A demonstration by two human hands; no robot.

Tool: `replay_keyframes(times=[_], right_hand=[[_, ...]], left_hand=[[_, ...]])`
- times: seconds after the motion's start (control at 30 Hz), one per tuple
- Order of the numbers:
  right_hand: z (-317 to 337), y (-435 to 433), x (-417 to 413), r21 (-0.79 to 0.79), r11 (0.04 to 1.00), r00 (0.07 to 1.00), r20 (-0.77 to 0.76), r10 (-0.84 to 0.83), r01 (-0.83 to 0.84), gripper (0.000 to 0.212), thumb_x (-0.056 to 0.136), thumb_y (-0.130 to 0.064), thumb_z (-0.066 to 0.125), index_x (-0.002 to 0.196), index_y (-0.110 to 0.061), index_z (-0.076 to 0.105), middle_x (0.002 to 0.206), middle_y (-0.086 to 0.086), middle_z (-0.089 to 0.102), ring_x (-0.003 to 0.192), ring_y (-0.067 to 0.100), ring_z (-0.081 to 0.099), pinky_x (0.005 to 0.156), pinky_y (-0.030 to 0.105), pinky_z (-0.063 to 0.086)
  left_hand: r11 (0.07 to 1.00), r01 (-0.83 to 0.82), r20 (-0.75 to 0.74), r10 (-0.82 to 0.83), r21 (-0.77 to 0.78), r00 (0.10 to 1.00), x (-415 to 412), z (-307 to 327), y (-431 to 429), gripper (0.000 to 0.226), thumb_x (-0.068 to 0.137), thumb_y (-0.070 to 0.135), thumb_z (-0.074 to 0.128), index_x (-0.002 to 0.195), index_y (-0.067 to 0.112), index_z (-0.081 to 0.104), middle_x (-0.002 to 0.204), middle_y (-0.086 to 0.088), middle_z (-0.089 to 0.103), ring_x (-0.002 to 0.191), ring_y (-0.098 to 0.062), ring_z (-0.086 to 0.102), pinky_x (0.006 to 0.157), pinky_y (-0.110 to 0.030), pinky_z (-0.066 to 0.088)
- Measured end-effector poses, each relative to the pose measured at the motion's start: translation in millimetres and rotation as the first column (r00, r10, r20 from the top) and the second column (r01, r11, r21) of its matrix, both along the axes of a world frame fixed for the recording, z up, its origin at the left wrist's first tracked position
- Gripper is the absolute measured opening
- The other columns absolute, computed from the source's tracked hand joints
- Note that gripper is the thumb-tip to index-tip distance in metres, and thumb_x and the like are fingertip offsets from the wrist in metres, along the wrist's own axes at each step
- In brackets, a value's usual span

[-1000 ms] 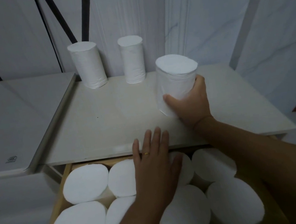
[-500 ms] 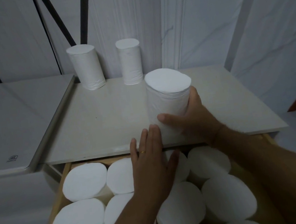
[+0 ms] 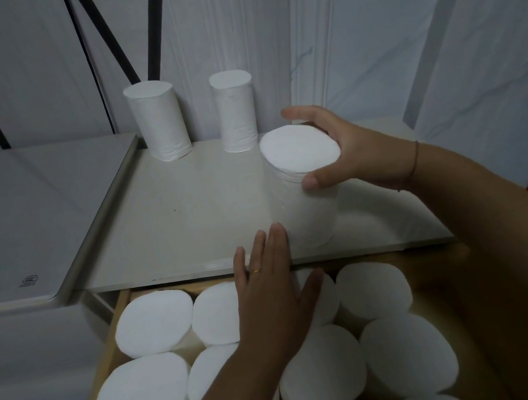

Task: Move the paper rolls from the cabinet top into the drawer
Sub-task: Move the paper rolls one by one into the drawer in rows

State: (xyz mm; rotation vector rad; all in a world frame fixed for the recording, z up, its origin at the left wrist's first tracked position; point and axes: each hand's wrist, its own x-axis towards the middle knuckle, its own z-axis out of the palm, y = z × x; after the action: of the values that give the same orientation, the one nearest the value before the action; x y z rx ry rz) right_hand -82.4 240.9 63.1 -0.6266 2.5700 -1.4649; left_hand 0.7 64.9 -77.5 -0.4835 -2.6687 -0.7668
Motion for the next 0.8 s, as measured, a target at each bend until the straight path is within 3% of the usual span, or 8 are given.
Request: replay_keyframes(times=[0.07,0.2,0.3,0.37,0.43,0.6,0.73,0.8], right_hand=[[-3.1,-1.6,9.8,0.058,0.992,0.992,-0.071,-0.109,0.113,0.098,0.056,-0.046,0.079,0.137,-0.038,0.024,0.122,-0.020,0.038,0.106,0.006,0.047,0.076,0.011,0.047],[-3.0,14.5,29.4,0.211,0.962,0.984,-0.075,-0.162,0.174,0.121,0.047,-0.061,0.080,0.143,-0.041,0.009,0.145,-0.008,0.023,0.124,0.017,0.036,0.103,0.035,0.039],[6.0,32.9,37.3,0.339,0.937,0.996,-0.019,-0.085,0.086,0.122,0.049,-0.061,0.078,0.145,-0.038,0.007,0.150,-0.015,0.017,0.131,0.009,0.027,0.105,0.024,0.030],[8.9,38.8,40.7,0.320,0.945,0.997,0.004,-0.073,0.068,0.117,0.052,-0.057,0.079,0.146,-0.034,0.013,0.147,-0.017,0.024,0.128,0.008,0.031,0.094,0.013,0.033],[7.8,38.8,45.7,0.281,0.954,0.994,-0.014,-0.108,0.108,0.110,0.054,-0.053,0.078,0.145,-0.032,0.019,0.141,-0.015,0.031,0.123,0.009,0.038,0.085,0.010,0.036],[-5.1,39.9,71.8,0.243,0.912,0.939,-0.182,-0.293,0.332,0.102,0.057,-0.049,0.081,0.141,-0.030,0.025,0.135,-0.013,0.035,0.115,0.009,0.038,0.081,0.013,0.034],[-11.7,55.6,107.2,0.171,0.855,0.862,-0.245,-0.444,0.490,0.096,0.057,-0.048,0.081,0.137,-0.026,0.032,0.134,-0.007,0.040,0.115,0.013,0.042,0.091,0.028,0.042],[-15.2,66.9,125.9,0.142,0.812,0.814,-0.252,-0.523,0.565,0.093,0.057,-0.049,0.080,0.134,-0.028,0.034,0.129,-0.008,0.042,0.112,0.014,0.043,0.090,0.032,0.046]], left_hand=[[1.000,0.011,0.004,-0.011,0.010,1.000,0.5,1.2,-1.0,0.076,0.088,0.061,0.031,0.148,0.017,0.020,0.153,0.000,0.032,0.145,-0.015,0.017,0.117,-0.035,-0.007],[0.996,0.082,0.027,-0.082,0.033,0.996,4.6,5.1,1.8,0.080,0.085,0.068,0.022,0.148,0.019,0.022,0.152,0.003,0.033,0.145,-0.012,0.014,0.117,-0.037,-0.010],[0.989,0.147,0.051,-0.147,0.009,0.988,7.3,5.8,5.9,0.081,0.085,0.070,0.019,0.149,0.021,0.017,0.153,0.006,0.032,0.145,-0.009,0.009,0.118,-0.039,-0.008],[0.983,0.184,0.072,-0.184,0.014,0.980,8.6,6.3,8.3,0.080,0.084,0.070,0.020,0.149,0.024,0.013,0.153,0.007,0.030,0.145,-0.007,0.006,0.118,-0.039,-0.008],[0.978,0.206,0.090,-0.208,0.037,0.974,10.0,7.4,10.0,0.080,0.084,0.071,0.021,0.149,0.025,0.012,0.154,0.006,0.028,0.145,-0.007,0.006,0.118,-0.039,-0.008],[0.963,0.256,0.117,-0.264,0.079,0.957,17.9,5.9,15.7,0.085,0.082,0.074,0.023,0.150,0.025,0.013,0.156,0.006,0.023,0.145,-0.008,0.005,0.119,-0.033,-0.003],[0.927,0.358,0.105,-0.369,0.114,0.923,31.2,1.0,24.6,0.076,0.082,0.065,0.041,0.145,0.028,0.021,0.150,0.008,0.032,0.140,-0.011,0.023,0.115,-0.031,0.018],[0.905,0.424,0.120,-0.424,0.027,0.898,37.2,-5.0,26.8,0.077,0.084,0.066,0.035,0.148,0.032,0.010,0.154,0.013,0.020,0.142,-0.007,0.013,0.117,-0.027,0.010]])
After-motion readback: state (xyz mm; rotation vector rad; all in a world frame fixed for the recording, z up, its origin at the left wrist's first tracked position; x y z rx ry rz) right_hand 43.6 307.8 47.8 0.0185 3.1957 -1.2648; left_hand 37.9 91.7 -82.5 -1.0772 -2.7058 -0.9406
